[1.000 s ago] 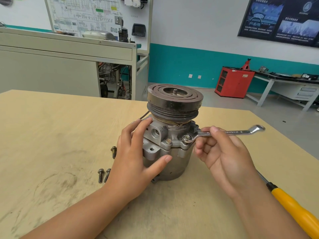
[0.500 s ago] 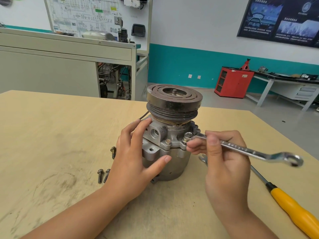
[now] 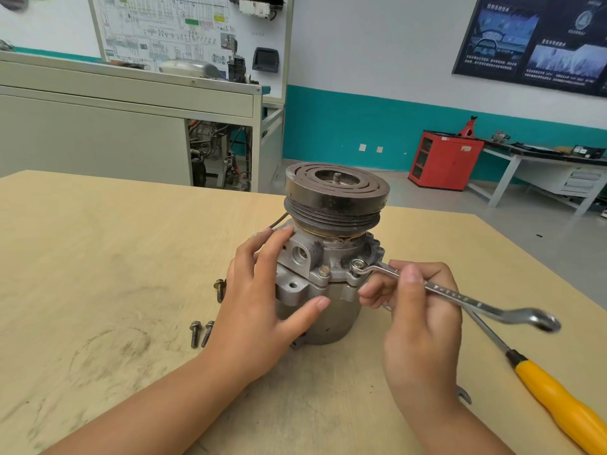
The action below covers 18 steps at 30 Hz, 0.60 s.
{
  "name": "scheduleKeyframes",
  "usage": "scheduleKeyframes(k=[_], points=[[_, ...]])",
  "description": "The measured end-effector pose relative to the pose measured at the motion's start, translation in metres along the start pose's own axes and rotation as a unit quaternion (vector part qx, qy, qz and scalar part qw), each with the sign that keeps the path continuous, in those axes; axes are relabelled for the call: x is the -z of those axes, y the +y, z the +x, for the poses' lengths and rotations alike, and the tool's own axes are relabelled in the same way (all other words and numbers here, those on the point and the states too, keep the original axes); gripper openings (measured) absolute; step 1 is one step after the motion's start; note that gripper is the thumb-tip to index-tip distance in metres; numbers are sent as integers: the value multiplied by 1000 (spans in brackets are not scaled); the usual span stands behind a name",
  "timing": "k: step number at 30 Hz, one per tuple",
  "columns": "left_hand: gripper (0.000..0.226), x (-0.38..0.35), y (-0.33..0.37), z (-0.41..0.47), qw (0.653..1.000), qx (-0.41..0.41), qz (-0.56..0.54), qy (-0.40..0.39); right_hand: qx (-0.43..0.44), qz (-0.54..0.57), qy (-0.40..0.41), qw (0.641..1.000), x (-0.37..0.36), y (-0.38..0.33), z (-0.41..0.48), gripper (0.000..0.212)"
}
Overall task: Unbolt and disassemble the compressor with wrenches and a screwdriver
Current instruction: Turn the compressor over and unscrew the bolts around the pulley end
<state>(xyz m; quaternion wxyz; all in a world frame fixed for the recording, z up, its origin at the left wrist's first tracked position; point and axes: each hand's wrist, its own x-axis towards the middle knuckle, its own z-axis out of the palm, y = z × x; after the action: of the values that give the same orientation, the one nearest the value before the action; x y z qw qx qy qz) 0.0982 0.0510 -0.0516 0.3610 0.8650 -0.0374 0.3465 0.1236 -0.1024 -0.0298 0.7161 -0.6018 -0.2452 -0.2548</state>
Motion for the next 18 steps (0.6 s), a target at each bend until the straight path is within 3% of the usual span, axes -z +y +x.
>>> scheduleKeyframes(k=[4,10,13,15,18], points=[[78,0,0,0,1000,0,2,-2,-175,123,-13,977,6,-2,20,29],[79,-1,-1,0,1000,-2,4,0,-318,231,-25,919,8,3,36,26],[79,-1,-1,0,1000,-1,4,1,-299,291,6,909,10,0,35,21],[79,-1,-1,1,1000,0,7,0,-241,270,13,932,11,-5,34,21],[79,-1,-1,0,1000,0,10,1,-123,148,9,981,10,-11,24,19]])
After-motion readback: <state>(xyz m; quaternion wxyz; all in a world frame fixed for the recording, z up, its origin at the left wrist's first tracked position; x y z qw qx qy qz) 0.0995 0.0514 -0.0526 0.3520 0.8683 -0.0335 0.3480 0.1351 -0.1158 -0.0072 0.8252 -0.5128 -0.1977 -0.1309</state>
